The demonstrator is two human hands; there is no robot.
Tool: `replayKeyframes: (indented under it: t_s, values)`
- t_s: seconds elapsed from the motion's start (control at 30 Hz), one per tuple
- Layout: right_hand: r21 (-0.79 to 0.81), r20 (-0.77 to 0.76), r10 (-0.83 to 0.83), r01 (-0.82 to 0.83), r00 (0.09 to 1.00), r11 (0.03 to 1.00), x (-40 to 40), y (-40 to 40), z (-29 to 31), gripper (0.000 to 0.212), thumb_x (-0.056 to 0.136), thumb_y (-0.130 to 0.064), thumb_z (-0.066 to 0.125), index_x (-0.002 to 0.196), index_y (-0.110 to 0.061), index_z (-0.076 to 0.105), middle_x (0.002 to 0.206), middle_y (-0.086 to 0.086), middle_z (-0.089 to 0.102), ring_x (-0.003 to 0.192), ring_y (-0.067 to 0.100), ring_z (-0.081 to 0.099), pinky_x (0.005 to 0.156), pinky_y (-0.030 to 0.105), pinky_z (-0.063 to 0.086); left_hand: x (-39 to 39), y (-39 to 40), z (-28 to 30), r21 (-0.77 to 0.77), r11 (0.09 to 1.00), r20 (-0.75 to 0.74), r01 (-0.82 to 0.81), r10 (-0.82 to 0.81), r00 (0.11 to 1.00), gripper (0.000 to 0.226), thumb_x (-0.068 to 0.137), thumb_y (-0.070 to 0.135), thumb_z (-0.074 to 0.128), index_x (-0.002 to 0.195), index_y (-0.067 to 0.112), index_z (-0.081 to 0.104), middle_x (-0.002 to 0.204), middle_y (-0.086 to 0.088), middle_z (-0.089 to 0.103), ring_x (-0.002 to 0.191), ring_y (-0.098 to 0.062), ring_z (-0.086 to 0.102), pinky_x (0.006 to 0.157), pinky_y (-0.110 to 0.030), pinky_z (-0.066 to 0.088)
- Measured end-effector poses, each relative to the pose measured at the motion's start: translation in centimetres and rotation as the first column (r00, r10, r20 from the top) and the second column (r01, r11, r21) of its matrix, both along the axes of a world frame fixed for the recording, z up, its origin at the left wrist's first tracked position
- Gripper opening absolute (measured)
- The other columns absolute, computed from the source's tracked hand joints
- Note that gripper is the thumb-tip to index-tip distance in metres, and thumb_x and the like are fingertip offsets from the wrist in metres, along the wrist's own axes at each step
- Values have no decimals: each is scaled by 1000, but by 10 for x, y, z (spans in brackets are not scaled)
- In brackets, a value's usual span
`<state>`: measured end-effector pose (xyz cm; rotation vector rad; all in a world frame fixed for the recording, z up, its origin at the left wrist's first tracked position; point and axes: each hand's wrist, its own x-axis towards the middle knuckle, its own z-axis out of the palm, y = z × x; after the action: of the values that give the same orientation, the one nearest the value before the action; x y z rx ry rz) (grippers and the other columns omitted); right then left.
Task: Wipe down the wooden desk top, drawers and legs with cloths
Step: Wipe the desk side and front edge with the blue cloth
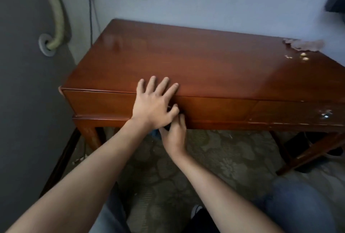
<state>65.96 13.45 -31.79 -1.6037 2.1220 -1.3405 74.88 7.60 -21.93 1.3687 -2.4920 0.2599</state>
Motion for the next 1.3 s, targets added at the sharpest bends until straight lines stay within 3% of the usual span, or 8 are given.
replayKeyframes:
  t_s: [0.1, 0.23, 0.43, 0.53, 0.63, 0.73, 0.93, 1.3]
  values:
    - [-75, 68, -27, 32, 997, 997, 9, -6, 7, 39, 84, -38, 54, 110, -11, 65, 106, 12, 64, 91, 26, 54, 74, 37, 42, 25, 17, -16, -57, 989, -284, 139, -149, 947, 59, 97, 39, 46, 152, 19, 50, 161, -5, 43, 153, -30, 32, 126, -50, 19]
    - [77, 158, 26, -39, 987, 996, 10, -5, 12, 25, 82, -16, 74, 104, -15, 62, 108, 3, 63, 101, 25, 61, 81, 32, 45, 65, 63, -70, 15, 998, -573, 58, -39, 819, 49, 102, 21, 60, 149, 15, 52, 159, -8, 38, 150, -22, 33, 123, -37, 31]
    - [234, 467, 544, -691, 697, 684, 61, -19, 30, 59, 89, 13, 57, 139, -18, 55, 134, -1, 60, 112, 10, 65, 96, 22, 52, 118, 54, -103, 390, 918, -774, 74, 284, 567, 67, 103, 30, 61, 161, 29, 28, 151, 7, 35, 141, -1, 33, 114, -12, 28]
    - [386, 179, 797, -786, 577, 482, 69, -23, 50, 62, 85, 10, 53, 134, -26, 65, 135, -7, 64, 121, 10, 63, 102, 31, 53, 146, 39, -106, 438, 892, -773, -114, 439, 458, 62, 97, 18, 71, 152, 16, 44, 146, 3, 51, 138, -13, 46, 111, -27, 37]
    - [210, -364, 723, -704, 588, 678, 74, -43, 87, 46, 85, -2, 55, 119, -29, 73, 116, -8, 74, 104, 14, 69, 90, 39, 58, 170, 26, -93, 394, 857, -839, -331, 482, 251, 44, 96, 20, 72, 136, 15, 55, 132, -3, 64, 122, -17, 59, 103, -33, 47]
    - [-119, -599, 402, -574, 692, 810, 68, -79, 126, 29, 92, -11, 54, 112, -20, 73, 107, -1, 74, 100, 20, 68, 85, 42, 57, 198, -1, -81, 459, 771, -841, -442, 537, 64, 42, 100, 22, 67, 139, 18, 52, 137, -6, 62, 127, -22, 59, 108, -40, 49]
    - [388, -621, 440, -233, 648, 892, 68, -130, 128, 69, 104, -63, 16, 154, -20, 38, 158, 12, 39, 149, 29, 31, 124, 50, 21, 146, -1, -90, 318, 858, -813, -404, 466, 350, 35, 96, 16, 70, 130, 10, 59, 127, -9, 63, 117, -21, 60, 102, -30, 46]
    - [416, -564, 498, -294, 659, 861, 63, -125, 132, 62, 105, -60, 21, 157, -29, 34, 166, 4, 30, 154, 22, 23, 126, 44, 17, 87, 12, -102, -54, 992, -477, -111, 72, 876, 51, 73, -5, 82, 110, 8, 49, 105, -15, 57, 78, -31, 66, 57, -43, 59]
